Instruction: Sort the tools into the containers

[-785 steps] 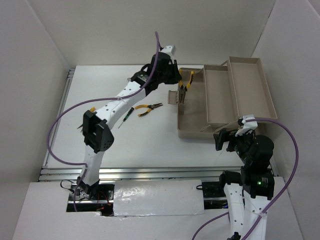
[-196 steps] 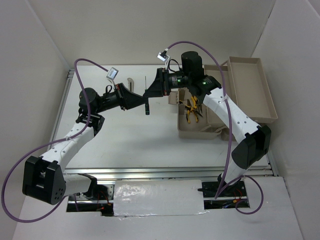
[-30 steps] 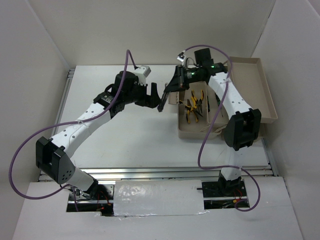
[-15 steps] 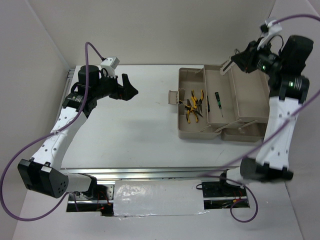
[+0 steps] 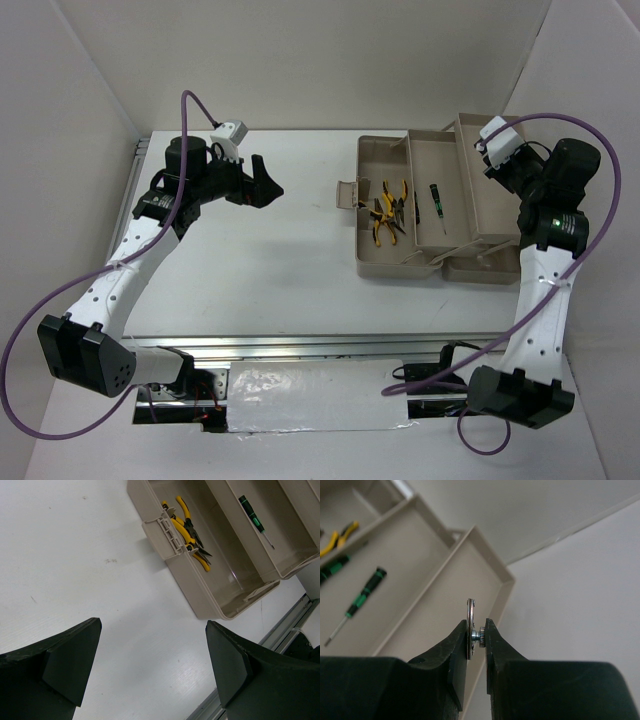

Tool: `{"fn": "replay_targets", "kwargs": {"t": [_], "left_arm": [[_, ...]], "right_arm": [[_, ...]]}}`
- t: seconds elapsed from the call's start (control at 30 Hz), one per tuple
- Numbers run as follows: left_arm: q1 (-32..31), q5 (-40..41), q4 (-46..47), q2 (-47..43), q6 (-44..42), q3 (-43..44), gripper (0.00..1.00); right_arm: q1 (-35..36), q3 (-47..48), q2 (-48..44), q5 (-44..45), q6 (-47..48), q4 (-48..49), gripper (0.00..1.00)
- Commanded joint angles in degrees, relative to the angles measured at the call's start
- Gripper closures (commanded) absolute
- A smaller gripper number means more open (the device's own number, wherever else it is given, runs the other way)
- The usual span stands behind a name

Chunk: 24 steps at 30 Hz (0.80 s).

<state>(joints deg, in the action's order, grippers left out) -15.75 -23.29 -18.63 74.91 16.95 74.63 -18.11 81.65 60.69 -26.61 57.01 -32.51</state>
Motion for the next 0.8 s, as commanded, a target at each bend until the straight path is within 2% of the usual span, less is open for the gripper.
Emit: {"fn": "replay_targets", "kwargs": {"t": [0.0,0.1,0.2,0.33,0.43,0.6,0.67,0.7,0.73,0.77], "left_arm": [[-0.51,-1.06,3.34,0.41,0.98,0.6,0.01],[-0.77,1.22,3.08,0.67,0.89,0.34,0.01],[-0.6,2.81,3.78,0.67,1.77,-0.45,0.01],[-0.51,2.98,3.96,0.85,1.86,-0.45,0.01],[-0.51,3.42,3.96,0.93,2.03,-0.28,0.01],[0.01,3.69,4.66,0.67,2.39,-0.8,0.01],[0.1,3.86,4.75,0.58,2.39,-0.98,0.01],[0.36,3.86,4.66,0.67,2.3,-1.07,0.01],[0.37,4.3,4.66,0.41,2.3,-1.33,0.01],[0.37,4.22,4.75,0.32,2.39,-1.42,0.01]], "right_arm": [[-2.45,-2.45,1.27,-1.24,4.68,5.09,1.0],[-3.86,-3.6,2.94,-4.58,4.33,5.35,1.0],[-3.86,-7.36,4.87,-3.46,2.59,11.38,1.0],[-3.86,-7.82,8.65,-1.34,2.49,13.35,0.99],[-3.6,-6.15,11.55,-0.02,2.49,11.77,0.91],[-3.95,-7.99,13.32,0.15,2.75,14.84,0.85],[-3.69,-8.52,13.76,0.24,2.93,14.76,0.8],[-3.51,-8.17,14.02,0.42,2.93,13.89,0.73],[-3.43,-6.69,14.8,0.33,2.58,11.1,0.56],[-3.42,-5.63,15.25,0.16,2.14,9.76,0.47]]}}
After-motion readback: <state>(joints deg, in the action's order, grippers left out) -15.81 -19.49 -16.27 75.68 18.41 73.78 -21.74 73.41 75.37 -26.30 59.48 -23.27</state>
